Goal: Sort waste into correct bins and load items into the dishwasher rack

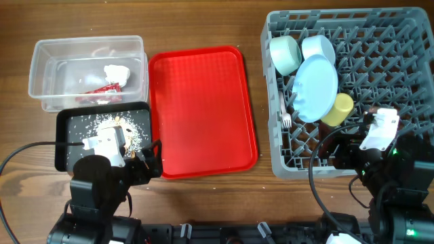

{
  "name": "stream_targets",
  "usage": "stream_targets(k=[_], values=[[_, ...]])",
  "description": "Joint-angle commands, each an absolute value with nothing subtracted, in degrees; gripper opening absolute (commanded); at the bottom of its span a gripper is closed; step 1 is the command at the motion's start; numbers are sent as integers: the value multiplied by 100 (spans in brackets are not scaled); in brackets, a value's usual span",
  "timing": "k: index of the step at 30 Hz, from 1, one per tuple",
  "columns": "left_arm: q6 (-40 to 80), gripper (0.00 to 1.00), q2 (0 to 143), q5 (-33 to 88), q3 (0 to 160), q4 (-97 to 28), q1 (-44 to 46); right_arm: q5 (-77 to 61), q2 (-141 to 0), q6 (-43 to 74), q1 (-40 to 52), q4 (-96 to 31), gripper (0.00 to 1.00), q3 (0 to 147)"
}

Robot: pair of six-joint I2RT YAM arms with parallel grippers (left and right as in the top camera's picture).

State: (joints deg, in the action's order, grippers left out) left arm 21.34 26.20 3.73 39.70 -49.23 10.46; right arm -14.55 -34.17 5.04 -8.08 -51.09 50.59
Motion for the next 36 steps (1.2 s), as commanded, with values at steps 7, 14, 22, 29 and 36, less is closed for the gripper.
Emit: stream_targets(k=[7, 14, 22, 29, 36], values=[[2189, 100, 2604, 294, 3924, -4910, 1076, -1225, -2126, 102, -456, -3430, 100, 4130], [2189, 100, 2604, 294, 3924, -4910, 1076, -1153, -27, 99, 1, 21, 100, 1221], [2189, 100, 2604, 294, 3924, -4910, 1076, -858, -38, 150, 78, 117, 100, 38], [2189, 100, 2604, 294, 3924, -4910, 1076, -858, -64, 152, 78, 56, 100, 36], [2189, 100, 2604, 294, 3924, -4910, 1076, -858, -64, 152, 78, 56, 100, 36]])
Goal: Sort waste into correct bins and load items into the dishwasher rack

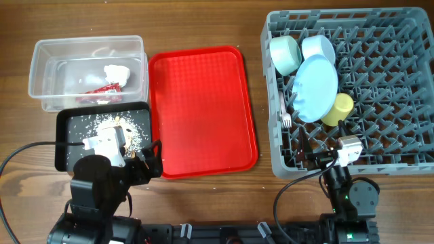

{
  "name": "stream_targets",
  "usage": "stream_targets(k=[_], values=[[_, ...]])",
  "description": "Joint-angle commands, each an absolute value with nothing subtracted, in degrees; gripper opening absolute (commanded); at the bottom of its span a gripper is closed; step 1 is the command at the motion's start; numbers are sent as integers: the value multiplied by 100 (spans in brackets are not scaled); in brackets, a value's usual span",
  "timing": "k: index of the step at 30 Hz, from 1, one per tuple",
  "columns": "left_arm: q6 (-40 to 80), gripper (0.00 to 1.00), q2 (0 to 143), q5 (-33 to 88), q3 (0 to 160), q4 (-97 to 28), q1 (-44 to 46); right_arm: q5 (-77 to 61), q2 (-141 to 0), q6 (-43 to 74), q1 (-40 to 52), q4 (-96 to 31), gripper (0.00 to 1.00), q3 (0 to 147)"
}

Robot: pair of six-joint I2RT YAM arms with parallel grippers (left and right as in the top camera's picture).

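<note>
The red tray (202,108) lies bare in the middle of the table. The grey dishwasher rack (380,81) on the right holds a pale green cup (285,54), a white bowl (319,46), a light blue plate (314,88), a yellow cup (338,108) and a fork (285,116). My left gripper (154,158) rests at the tray's near left corner, fingers apart and empty. My right gripper (310,153) sits low over the rack's front edge; its fingers are too dark to read.
A clear plastic bin (88,71) at the back left holds a white crumpled piece and a red wrapper. In front of it a black tray (102,132) carries white crumbs. Cables trail along the table's near edge.
My right arm has moved left and drawn back toward its base; its wrist was over the rack's right front part and is now at the rack's front edge. The left arm has not moved.
</note>
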State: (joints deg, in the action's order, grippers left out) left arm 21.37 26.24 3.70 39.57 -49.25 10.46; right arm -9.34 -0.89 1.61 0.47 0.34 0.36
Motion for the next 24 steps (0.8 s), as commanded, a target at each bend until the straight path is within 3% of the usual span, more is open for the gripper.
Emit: stream_targets(k=[1, 6, 11, 15, 24], values=[[2189, 100, 2604, 294, 3924, -4910, 1076, -858, -64, 154, 78, 56, 100, 36], [2099, 100, 2342, 43, 3728, -4910, 976, -858, -64, 152, 78, 56, 100, 36], [2078, 100, 764, 266, 1441, -1981, 410, -858, -64, 150, 78, 56, 100, 36], [1142, 100, 54, 290, 414, -23, 196, -856, -64, 152, 78, 56, 100, 36], [1240, 100, 25, 14, 32, -416, 200, -858, -64, 150, 78, 56, 100, 36]])
